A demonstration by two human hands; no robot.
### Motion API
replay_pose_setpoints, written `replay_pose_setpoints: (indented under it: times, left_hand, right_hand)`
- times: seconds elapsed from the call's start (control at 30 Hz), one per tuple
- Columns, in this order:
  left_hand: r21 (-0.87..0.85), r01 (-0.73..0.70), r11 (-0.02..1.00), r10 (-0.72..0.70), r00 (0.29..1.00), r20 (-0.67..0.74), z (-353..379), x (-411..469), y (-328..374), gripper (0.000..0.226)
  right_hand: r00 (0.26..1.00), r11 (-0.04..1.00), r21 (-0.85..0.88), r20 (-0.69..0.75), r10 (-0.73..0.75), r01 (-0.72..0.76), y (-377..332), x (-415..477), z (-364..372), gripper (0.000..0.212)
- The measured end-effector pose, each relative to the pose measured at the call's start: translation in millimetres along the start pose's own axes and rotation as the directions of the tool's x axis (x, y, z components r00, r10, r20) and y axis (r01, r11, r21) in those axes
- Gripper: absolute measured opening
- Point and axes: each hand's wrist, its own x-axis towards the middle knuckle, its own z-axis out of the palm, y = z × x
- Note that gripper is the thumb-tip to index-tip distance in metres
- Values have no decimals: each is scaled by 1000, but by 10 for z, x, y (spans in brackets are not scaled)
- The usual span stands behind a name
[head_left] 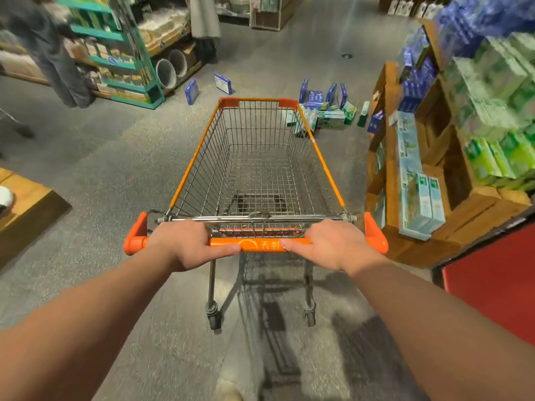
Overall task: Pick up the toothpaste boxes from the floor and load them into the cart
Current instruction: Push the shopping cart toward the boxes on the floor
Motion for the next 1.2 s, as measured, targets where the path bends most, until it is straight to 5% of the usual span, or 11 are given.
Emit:
replay_pose_setpoints:
  times: [0.2,0.47,1.2]
  left_hand:
    - [-10,-2,1000,2,1000,18,-343,1265,-819,92]
    - [-5,-16,1000,16,999,32,-749,3028,-1992,110]
    - [-36,47,998,-45,998,44,-2034,8044,-4437,110]
  right_hand:
    - [999,1000,-21,38,20,-19,135,1521,-409,89]
    - [1000,1000,17,-1,-12,12,345,3430,-999,90]
    - [1000,999,49,5,5,-6,1685,8754,-2587,101]
